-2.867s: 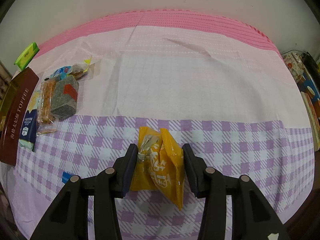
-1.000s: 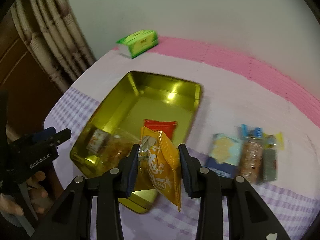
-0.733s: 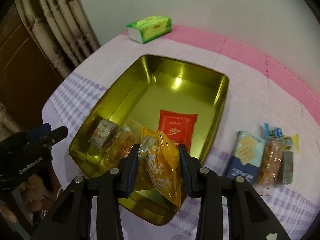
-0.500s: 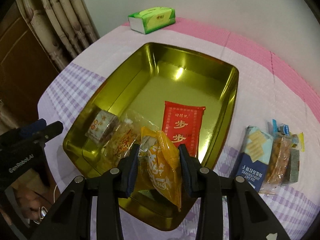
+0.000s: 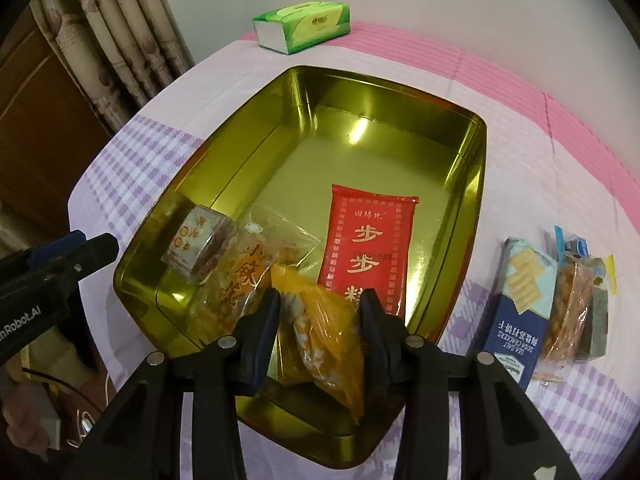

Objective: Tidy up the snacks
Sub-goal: 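Lower the yellow packet into the gold tin and open the right gripper, then grasp the blue-ended wrapped candy with the right gripper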

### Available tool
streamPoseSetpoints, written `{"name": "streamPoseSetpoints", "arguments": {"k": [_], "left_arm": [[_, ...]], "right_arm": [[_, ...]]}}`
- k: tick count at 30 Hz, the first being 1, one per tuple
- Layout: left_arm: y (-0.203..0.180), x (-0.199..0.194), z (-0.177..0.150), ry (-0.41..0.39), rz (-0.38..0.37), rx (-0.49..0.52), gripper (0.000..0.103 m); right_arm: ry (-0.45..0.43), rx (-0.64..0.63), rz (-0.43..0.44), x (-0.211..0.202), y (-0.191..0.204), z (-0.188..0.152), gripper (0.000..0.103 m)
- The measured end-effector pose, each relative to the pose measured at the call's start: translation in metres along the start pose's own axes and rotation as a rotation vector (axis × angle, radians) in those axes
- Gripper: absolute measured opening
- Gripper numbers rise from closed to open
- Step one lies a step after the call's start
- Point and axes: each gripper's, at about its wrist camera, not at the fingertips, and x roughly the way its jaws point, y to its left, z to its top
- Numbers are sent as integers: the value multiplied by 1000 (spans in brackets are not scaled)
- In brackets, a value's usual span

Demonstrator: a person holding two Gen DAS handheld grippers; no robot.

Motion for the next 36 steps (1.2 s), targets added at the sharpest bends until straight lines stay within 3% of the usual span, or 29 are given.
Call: {"name": "streamPoseSetpoints", "arguments": {"k": [2, 3, 7, 11, 13, 17, 22, 24, 25, 28, 32, 33, 36], "left_arm": [[0, -2, 0, -9, 7, 9, 51], [0, -2, 1, -11, 6, 10, 51], [1, -2, 1, -12, 3, 13, 51], [1, -3, 1, -11, 7, 19, 51], [1, -3, 1, -10, 6, 21, 51], [0, -2, 1, -5, 5, 27, 51], [-2, -2, 0, -3, 10, 38, 51], [-2, -1, 0, -3, 15, 42, 51], [-3, -1, 0, -3, 16, 46, 51], [-4, 0, -1, -2, 17, 51, 51], [-5, -2, -2, -7, 17, 65, 51], [-6, -2, -2, -10, 18, 68, 51], [-8, -2, -2, -14, 19, 80, 52]], "right_arm": [[-9, 12, 3, -10, -5, -12, 40], [-14, 20, 10, -6, -4, 9, 40], [-63, 33, 15, -36, 1, 4, 41], [-77, 62, -23, -62, -44, 11, 42], [-58, 94, -70, -70, -78, -7, 42], [-1, 170, -152, -63, -107, 10, 42], [54, 317, -217, -105, -195, -64, 42], [67, 366, -228, -97, -204, -67, 42], [76, 390, -223, -106, -219, -88, 42], [97, 423, -222, -95, -193, -86, 42], [115, 445, -212, -123, -220, -146, 42], [118, 447, -210, -126, -205, -155, 42], [128, 442, -210, -143, -219, -188, 42]]}}
